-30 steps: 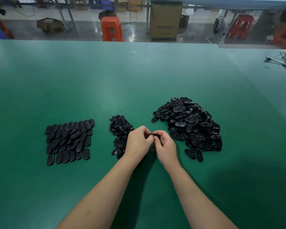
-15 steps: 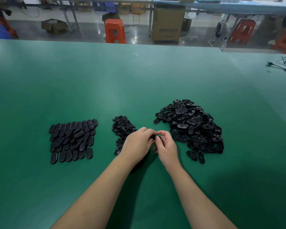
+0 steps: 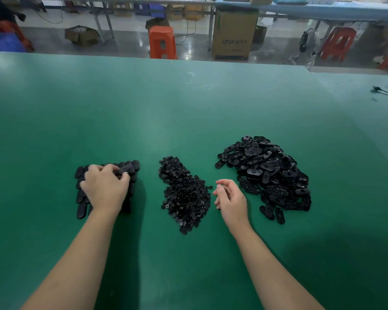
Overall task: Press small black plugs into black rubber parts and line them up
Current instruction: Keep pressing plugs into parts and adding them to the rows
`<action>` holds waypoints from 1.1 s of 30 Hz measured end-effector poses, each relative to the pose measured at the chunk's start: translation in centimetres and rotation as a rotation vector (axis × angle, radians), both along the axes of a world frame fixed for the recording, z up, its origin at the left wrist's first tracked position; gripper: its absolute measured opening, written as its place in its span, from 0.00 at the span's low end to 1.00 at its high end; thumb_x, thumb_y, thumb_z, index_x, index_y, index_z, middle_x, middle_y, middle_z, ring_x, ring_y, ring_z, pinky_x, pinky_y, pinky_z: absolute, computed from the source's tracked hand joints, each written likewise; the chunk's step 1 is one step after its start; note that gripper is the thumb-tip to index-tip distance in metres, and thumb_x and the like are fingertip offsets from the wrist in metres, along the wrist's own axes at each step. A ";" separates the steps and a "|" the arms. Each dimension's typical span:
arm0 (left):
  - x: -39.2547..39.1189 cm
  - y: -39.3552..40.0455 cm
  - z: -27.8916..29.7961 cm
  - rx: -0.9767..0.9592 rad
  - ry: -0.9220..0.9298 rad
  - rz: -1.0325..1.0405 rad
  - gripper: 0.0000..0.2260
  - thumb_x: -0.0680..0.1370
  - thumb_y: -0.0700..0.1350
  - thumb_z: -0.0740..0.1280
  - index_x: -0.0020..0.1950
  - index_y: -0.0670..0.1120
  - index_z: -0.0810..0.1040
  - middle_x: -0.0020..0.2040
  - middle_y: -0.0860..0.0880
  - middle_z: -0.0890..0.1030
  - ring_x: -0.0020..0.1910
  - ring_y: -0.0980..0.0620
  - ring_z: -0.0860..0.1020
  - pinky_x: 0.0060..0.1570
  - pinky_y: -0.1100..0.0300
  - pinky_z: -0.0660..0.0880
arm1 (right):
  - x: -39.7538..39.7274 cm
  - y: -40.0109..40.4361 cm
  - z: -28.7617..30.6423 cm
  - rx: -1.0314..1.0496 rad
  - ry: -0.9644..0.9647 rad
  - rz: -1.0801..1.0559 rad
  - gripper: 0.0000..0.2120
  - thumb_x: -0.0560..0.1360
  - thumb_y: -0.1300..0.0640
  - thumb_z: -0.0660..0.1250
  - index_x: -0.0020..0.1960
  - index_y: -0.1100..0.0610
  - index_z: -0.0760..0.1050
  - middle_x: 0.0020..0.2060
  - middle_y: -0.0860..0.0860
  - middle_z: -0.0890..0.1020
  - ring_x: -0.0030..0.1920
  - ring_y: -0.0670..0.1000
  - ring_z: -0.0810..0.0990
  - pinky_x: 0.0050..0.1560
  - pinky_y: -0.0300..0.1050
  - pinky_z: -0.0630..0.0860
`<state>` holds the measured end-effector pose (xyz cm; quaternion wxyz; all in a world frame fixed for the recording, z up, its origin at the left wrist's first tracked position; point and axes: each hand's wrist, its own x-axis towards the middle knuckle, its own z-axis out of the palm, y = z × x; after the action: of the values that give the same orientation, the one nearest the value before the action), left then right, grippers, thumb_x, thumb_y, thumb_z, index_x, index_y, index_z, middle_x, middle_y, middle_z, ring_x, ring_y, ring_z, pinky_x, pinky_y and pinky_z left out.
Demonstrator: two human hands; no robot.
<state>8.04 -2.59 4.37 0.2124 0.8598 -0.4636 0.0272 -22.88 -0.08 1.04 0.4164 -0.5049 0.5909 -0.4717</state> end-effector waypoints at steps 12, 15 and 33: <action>-0.3 0.5 -0.2 -0.160 0.040 -0.121 0.10 0.77 0.47 0.70 0.55 0.44 0.85 0.51 0.41 0.77 0.52 0.38 0.75 0.55 0.45 0.70 | 0.0 0.0 0.0 0.005 0.004 0.006 0.05 0.82 0.56 0.63 0.51 0.49 0.77 0.38 0.47 0.83 0.32 0.43 0.78 0.37 0.44 0.78; -3.1 0.5 0.0 -0.204 0.133 -0.257 0.08 0.79 0.44 0.68 0.55 0.44 0.84 0.48 0.46 0.77 0.41 0.46 0.76 0.43 0.52 0.74 | 0.0 0.1 0.0 0.004 0.005 0.003 0.05 0.82 0.57 0.63 0.51 0.49 0.77 0.37 0.48 0.83 0.32 0.43 0.78 0.37 0.43 0.77; -9.0 0.3 -4.2 -0.093 0.158 -0.295 0.12 0.80 0.42 0.65 0.61 0.43 0.83 0.50 0.48 0.77 0.37 0.48 0.75 0.36 0.57 0.71 | 0.0 0.1 -0.2 0.004 0.051 -0.012 0.07 0.82 0.56 0.63 0.49 0.48 0.77 0.37 0.48 0.83 0.33 0.42 0.79 0.35 0.43 0.78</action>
<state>-0.95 -2.24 0.19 0.2894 0.7711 -0.5649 -0.0502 -22.84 -0.02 0.86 0.3994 -0.5124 0.6052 -0.4600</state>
